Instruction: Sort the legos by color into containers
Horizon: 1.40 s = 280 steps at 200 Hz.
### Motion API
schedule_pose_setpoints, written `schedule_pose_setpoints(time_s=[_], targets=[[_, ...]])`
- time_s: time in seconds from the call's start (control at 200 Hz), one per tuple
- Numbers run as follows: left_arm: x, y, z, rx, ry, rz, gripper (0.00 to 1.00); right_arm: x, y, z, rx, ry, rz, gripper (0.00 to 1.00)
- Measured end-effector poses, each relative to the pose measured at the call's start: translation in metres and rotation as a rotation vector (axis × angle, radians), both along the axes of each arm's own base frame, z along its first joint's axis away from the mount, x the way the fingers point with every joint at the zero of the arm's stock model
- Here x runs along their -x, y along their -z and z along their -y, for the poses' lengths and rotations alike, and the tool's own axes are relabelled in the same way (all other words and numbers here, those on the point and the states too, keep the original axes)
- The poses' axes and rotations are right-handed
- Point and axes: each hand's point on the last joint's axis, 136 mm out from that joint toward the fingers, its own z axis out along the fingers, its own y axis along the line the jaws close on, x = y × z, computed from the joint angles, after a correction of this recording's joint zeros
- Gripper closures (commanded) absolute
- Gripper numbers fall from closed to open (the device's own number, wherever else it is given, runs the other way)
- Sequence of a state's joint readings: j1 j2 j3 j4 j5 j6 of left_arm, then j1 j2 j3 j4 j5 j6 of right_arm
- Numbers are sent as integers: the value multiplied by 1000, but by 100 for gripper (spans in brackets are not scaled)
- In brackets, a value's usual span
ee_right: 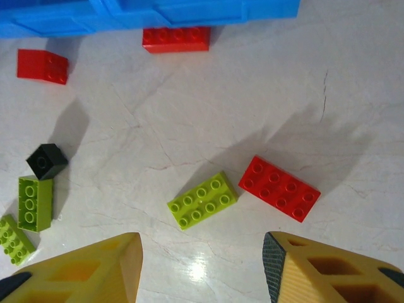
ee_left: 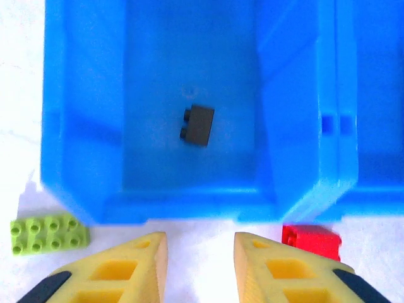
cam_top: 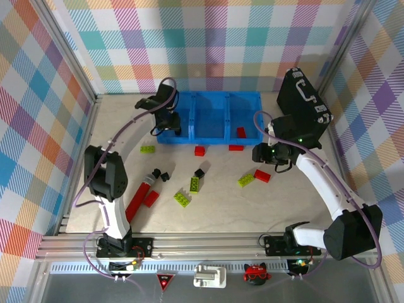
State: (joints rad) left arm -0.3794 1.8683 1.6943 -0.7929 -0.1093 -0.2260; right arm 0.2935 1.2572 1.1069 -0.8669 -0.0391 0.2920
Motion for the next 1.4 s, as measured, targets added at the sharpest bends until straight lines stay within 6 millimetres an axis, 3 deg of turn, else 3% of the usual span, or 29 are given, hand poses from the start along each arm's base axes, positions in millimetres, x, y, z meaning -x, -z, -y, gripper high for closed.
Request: schedule_pose_setpoints(time_s=[0.28,0.48,0.85,1.11,1.4], targets=[[60,0,-9,87,-24,-3,65,13,23,0,2,4,-70,45],[87,10,-9,120,-33,-28,65,19,35,-6,10,-17,-111,45],[87,11,-9,131,-37,-13,65,19,70,-18,70,-201,-202,42],[84,9,-8,134,-38,0,65,7,78,-39,108,-334,-208,35],[83,9,-12,114,-50,7,65,6,104,-47,222,-420,-253,25]])
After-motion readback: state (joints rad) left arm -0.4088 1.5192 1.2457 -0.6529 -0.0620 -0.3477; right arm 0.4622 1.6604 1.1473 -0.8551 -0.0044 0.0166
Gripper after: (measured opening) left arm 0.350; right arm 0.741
